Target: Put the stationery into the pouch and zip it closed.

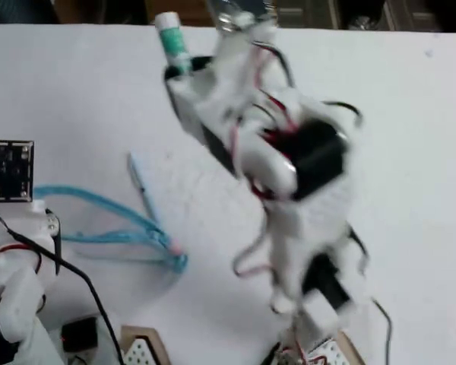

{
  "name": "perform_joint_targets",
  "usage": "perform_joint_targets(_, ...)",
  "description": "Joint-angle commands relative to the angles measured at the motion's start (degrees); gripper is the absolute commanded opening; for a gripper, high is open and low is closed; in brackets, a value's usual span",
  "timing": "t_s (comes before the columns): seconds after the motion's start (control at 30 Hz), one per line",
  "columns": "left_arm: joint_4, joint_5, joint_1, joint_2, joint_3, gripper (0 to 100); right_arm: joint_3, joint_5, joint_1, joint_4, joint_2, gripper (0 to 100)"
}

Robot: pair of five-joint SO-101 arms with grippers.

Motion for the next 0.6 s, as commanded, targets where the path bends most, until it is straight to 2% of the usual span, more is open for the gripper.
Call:
perform_joint_targets(0.0, 3.0, 0.1, 0.1, 0.6, 4.7, 2, 24.0, -3.1, 0.3, 1.1, -19.7, 1.7)
perform_joint_targets(0.13, 3.0, 0.1, 0.1, 0.6, 4.7, 2, 49.9, -3.8, 0.3, 0.7, -37.5, 1.7)
perform_joint_targets(0.23, 3.0, 0.1, 0.0, 0.6, 4.7, 2, 66.5, -3.8, 0.0, -3.2, -49.1, 1.7)
perform_joint_targets(0.47, 3.0, 0.1, 0.0, 0.8, 4.7, 2, 93.5, -4.3, -0.7, -29.5, -68.1, 1.7)
perform_joint_targets(0.57, 3.0, 0.2, 0.0, 0.8, 4.7, 2, 98.2, -9.6, -5.4, -41.6, -72.1, 1.7)
